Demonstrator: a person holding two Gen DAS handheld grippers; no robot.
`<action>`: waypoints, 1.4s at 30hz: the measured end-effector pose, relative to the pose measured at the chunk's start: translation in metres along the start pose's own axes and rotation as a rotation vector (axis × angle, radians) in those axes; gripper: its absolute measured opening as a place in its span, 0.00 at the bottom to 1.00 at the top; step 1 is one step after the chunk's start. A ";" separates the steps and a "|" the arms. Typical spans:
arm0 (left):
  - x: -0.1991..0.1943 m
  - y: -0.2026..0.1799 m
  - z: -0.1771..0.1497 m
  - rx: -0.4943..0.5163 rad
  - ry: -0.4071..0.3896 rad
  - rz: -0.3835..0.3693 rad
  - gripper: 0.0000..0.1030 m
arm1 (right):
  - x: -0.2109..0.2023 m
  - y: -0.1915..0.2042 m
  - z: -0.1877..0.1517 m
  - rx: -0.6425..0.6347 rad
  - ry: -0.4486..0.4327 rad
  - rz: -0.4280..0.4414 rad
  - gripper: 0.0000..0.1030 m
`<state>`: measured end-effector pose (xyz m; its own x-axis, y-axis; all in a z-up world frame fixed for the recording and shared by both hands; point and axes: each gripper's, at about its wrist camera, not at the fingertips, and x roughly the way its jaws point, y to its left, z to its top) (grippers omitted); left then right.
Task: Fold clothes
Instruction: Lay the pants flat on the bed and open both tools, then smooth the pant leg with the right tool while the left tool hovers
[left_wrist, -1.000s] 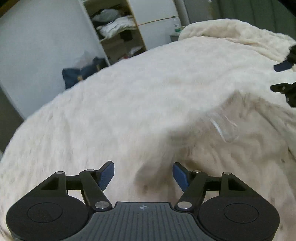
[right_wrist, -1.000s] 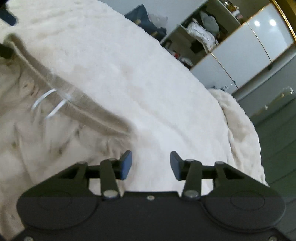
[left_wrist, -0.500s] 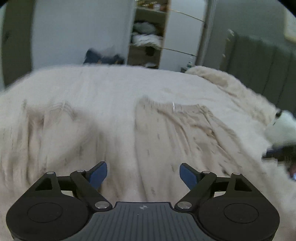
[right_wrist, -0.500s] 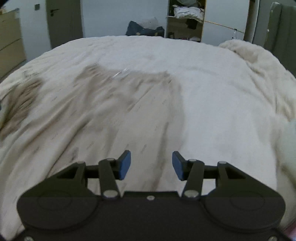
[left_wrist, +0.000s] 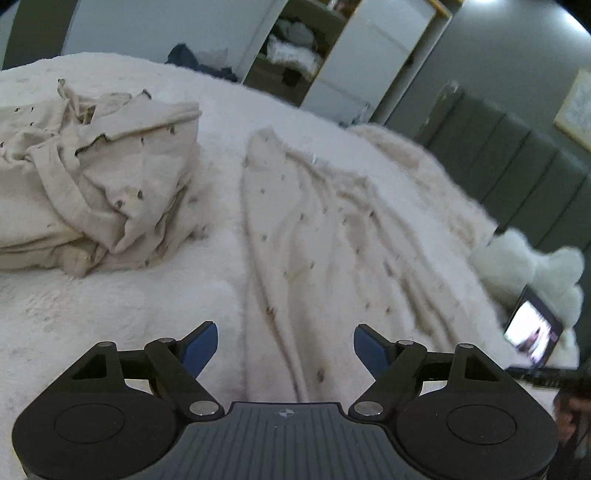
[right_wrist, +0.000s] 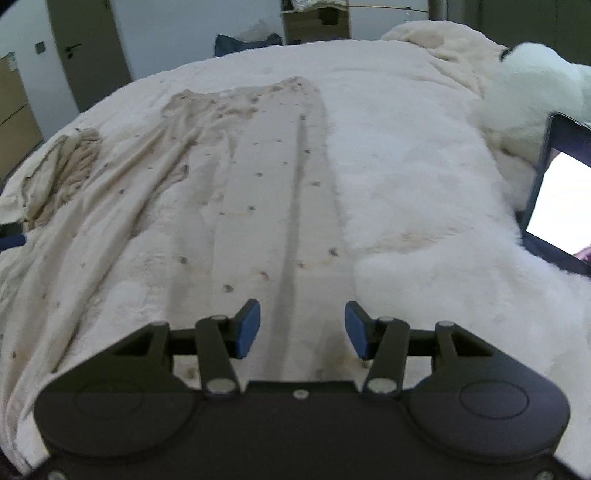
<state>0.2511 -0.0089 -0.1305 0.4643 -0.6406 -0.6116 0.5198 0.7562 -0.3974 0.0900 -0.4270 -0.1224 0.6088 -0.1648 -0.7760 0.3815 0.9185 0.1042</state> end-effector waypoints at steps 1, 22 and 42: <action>0.002 -0.003 -0.001 0.014 0.011 0.005 0.74 | 0.006 -0.005 0.002 0.018 0.015 0.001 0.44; 0.004 -0.021 -0.016 0.091 0.028 0.131 0.75 | 0.027 -0.043 0.076 -0.037 -0.067 -0.021 0.36; 0.068 -0.006 0.010 0.108 0.091 0.148 0.75 | 0.219 0.002 0.226 -0.144 -0.010 -0.033 0.01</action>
<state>0.2870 -0.0579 -0.1626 0.4776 -0.5050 -0.7189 0.5270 0.8194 -0.2254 0.3812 -0.5430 -0.1512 0.6045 -0.1988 -0.7714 0.2980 0.9545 -0.0126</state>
